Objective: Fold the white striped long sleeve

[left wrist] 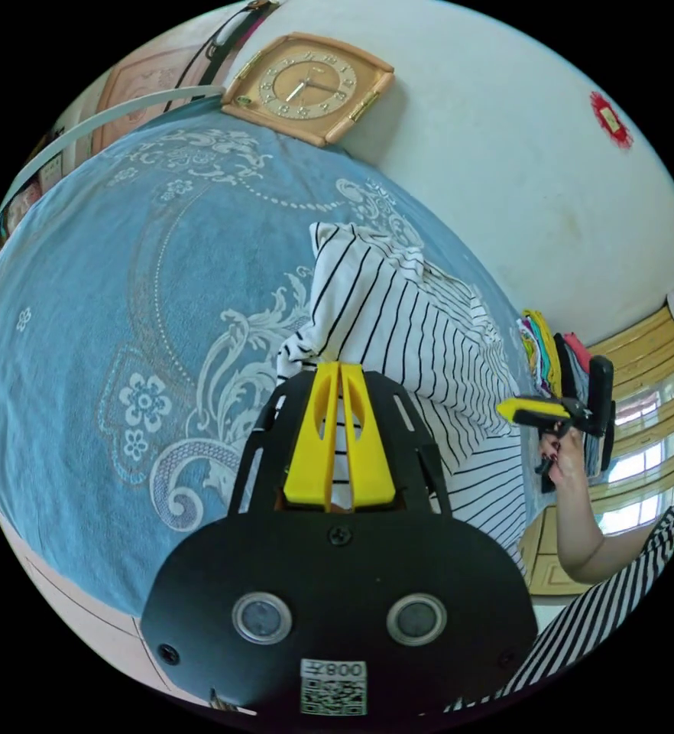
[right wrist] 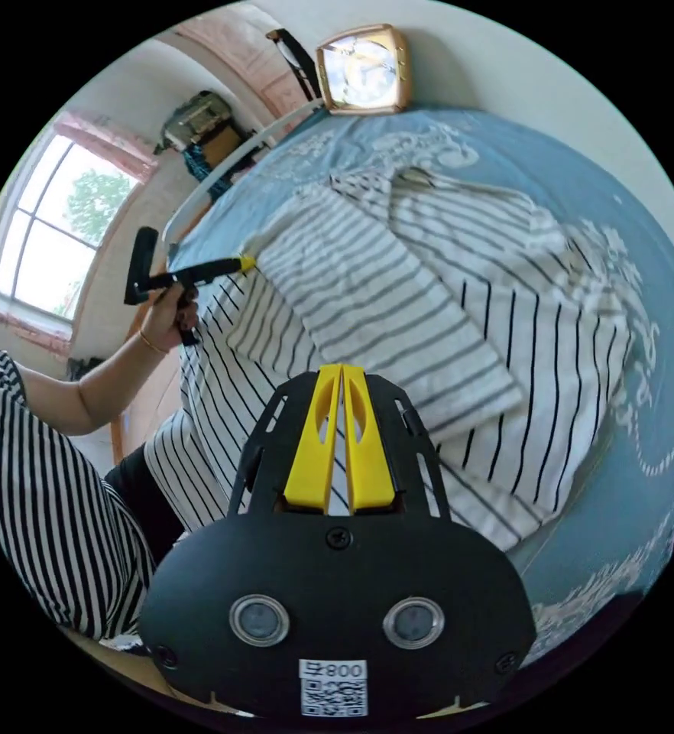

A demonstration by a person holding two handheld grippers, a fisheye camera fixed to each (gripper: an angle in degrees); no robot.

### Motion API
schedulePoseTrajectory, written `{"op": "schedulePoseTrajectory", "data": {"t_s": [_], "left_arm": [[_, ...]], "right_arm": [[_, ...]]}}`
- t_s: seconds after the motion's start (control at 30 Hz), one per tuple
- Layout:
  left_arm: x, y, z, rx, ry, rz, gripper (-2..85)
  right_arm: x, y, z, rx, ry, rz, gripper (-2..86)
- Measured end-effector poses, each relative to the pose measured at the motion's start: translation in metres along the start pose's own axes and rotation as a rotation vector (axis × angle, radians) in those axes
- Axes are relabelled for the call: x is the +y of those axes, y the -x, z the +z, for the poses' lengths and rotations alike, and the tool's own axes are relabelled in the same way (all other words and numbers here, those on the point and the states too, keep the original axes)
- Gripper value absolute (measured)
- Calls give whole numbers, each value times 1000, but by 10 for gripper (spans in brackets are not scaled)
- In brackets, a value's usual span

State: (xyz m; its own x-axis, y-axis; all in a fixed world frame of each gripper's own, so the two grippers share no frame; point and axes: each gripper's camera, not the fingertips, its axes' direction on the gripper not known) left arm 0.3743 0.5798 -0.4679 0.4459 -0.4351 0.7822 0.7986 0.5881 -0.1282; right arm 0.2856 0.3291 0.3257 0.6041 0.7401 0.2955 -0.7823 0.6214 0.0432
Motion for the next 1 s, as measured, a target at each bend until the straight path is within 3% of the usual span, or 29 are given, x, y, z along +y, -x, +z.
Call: {"op": "schedulePoseTrajectory", "data": {"t_s": [0.23,0.4,0.67,1.0], "left_arm": [[12,1,-11,-58,54,0,4],[45,6,-45,16,63,2,13],[136,63,-88,88,244,-152,87],[258,163,-80,466,333,-499,131]], "right_arm": [[89,-37,5,-75,2,139,1],[167,-43,-31,-82,-76,196,2],[397,-60,-75,-200,-161,459,36],[618,-73,-46,-442,-206,747,81]]}}
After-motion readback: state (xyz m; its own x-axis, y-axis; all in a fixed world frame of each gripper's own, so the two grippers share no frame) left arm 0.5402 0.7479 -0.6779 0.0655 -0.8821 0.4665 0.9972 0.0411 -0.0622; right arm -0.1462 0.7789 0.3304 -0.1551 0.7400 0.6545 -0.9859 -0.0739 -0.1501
